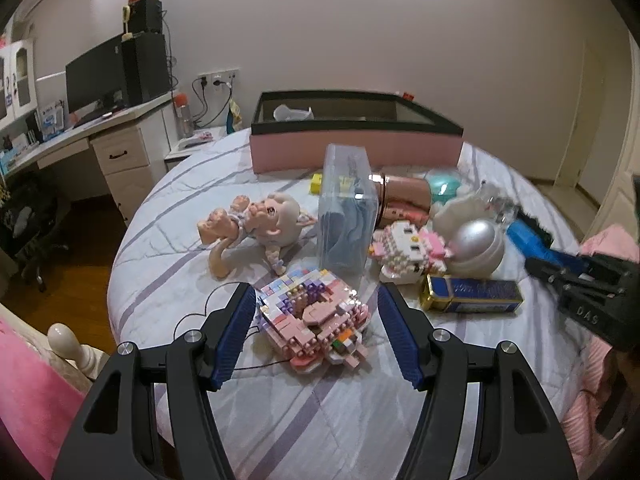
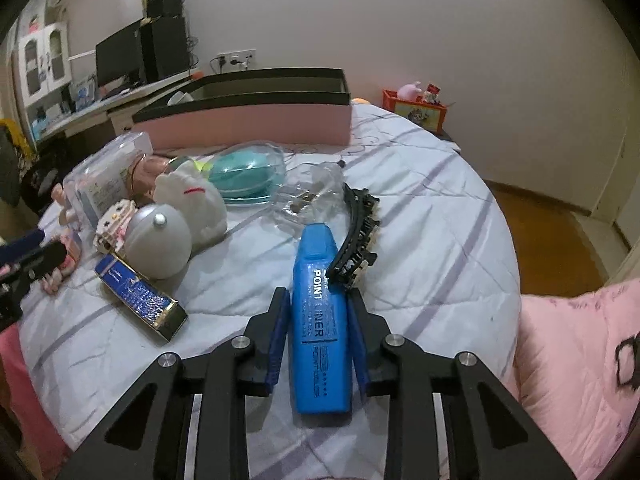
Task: Organize rigid objects
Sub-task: 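Grasp the pink block figure with the left tool while the right tool grasps the blue highlighter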
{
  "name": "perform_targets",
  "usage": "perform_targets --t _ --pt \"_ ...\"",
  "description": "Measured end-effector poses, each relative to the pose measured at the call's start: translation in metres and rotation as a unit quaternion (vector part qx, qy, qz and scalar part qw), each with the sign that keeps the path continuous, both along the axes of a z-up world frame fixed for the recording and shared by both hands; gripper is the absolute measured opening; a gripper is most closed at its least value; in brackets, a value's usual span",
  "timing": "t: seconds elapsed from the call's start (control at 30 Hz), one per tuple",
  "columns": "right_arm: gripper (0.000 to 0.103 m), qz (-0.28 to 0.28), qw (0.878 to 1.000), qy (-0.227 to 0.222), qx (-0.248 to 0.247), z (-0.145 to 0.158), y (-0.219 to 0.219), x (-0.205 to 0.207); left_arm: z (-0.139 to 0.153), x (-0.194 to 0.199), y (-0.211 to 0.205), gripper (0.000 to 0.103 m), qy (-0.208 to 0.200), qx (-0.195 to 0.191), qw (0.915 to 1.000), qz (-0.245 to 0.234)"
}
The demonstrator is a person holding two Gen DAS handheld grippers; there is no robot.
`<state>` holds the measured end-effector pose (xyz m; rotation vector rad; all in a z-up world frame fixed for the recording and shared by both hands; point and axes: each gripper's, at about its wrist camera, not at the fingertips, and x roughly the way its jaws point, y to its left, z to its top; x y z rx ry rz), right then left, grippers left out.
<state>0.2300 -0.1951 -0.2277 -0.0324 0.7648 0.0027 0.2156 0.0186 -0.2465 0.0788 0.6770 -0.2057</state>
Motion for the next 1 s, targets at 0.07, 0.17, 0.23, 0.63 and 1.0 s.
perform_targets --t 0.07,0.17,0.23,0.63,1.0 --pt "0.027 0.005 1.000 0.000 0.002 0.001 0.001 0.000 -0.004 -0.002 -0.001 0.066 -0.001 0.010 0.9999 0.003" --pt "0.027 0.019 1.000 -0.007 0.015 0.003 0.002 -0.006 -0.007 -0.004 0.002 0.069 0.005 0.000 1.0000 0.003" --pt "0.027 0.024 0.999 -0.008 0.021 0.003 0.002 -0.008 -0.012 -0.002 0.004 0.069 0.017 -0.011 0.9998 0.002" --pt "0.027 0.033 0.998 -0.025 0.055 0.012 -0.004 -0.015 -0.001 -0.003 0.002 0.062 0.003 -0.029 0.9996 -0.002" --pt "0.027 0.042 0.994 -0.066 0.073 0.046 -0.003 -0.012 0.047 -0.009 -0.012 0.062 -0.053 -0.028 0.9980 -0.019"
